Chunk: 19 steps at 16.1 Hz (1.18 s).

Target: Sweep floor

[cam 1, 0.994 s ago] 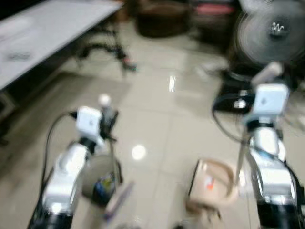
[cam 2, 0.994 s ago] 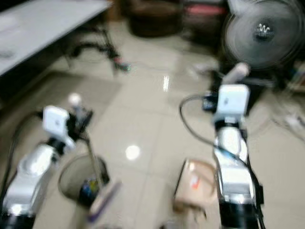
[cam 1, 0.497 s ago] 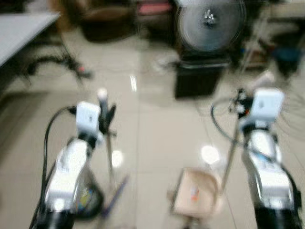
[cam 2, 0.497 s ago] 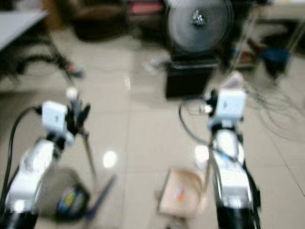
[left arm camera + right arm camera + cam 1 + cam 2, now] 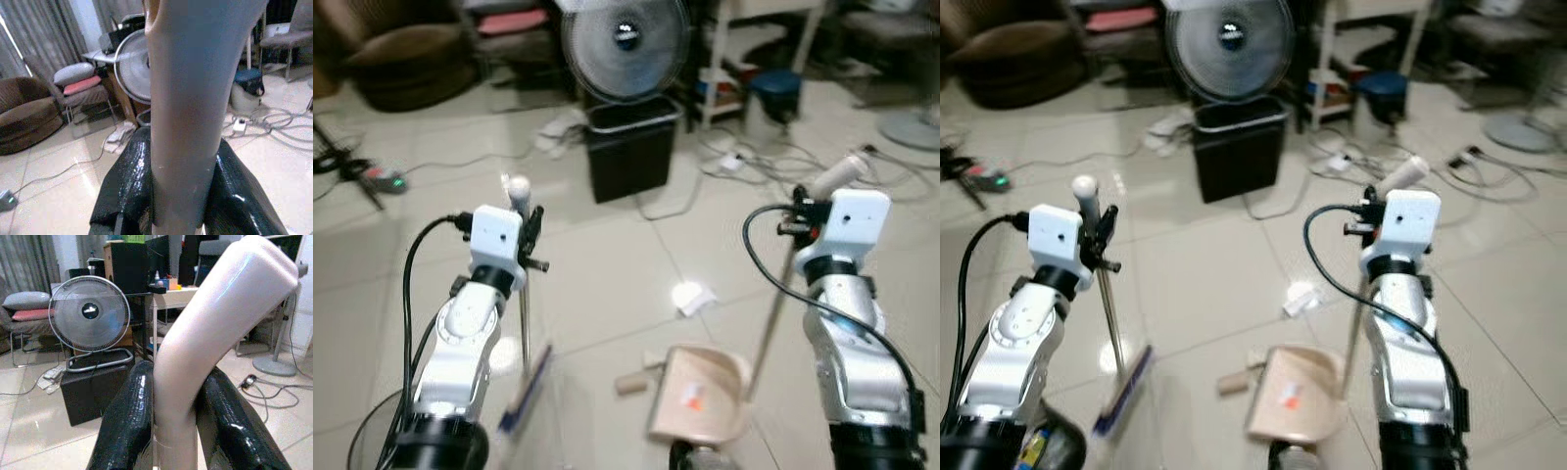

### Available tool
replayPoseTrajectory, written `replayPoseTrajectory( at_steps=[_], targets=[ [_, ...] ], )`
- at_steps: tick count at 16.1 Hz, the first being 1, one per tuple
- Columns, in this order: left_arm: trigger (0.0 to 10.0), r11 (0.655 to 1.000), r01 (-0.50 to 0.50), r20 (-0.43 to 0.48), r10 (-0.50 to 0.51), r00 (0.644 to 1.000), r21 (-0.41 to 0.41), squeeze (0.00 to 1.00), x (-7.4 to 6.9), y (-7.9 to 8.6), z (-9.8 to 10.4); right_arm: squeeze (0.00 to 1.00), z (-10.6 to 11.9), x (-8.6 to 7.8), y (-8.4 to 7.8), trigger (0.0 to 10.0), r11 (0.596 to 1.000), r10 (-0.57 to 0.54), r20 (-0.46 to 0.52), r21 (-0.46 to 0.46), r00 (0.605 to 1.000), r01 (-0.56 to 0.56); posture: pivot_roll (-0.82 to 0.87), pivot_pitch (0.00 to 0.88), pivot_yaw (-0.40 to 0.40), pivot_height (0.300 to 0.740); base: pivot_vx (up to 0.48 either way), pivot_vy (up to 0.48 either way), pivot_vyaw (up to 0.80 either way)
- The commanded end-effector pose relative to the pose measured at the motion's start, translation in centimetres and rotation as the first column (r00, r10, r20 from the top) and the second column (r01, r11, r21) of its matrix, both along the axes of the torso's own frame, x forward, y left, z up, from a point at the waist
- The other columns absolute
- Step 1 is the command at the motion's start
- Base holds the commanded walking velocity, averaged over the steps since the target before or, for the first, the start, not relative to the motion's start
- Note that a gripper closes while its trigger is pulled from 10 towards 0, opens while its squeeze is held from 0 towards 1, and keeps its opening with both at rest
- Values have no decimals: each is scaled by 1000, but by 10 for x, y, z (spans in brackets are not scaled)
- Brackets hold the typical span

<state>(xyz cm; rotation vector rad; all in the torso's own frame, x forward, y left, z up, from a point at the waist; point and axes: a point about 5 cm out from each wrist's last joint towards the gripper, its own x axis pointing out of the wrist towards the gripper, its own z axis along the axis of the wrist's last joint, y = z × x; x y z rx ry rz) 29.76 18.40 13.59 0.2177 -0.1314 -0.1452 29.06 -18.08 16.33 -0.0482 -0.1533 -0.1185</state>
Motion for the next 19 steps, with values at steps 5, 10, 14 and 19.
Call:
replayPoseTrajectory(
  at_steps=[5,10,14,19],
  targets=[
    [10000,999,-23,38,22,999,33,0,2,1,5,0,8,3,16,10000,991,120,57,58,991,-123,-5,60,65,740,0,-355,0],
    [10000,999,-18,41,17,999,38,0,3,-1,5,0,5,2,18,10000,988,140,50,51,989,-143,-6,61,65,740,0,-358,0],
    [10000,1000,-8,-13,8,1000,-17,0,5,0,1,0,3,2,19,10000,988,146,45,37,988,-148,-4,60,65,740,0,29,0],
    [10000,1000,-15,20,15,1000,-12,0,7,0,7,0,1,2,18,10000,988,143,38,53,989,-145,-5,60,66,740,0,95,0]
  ],
)
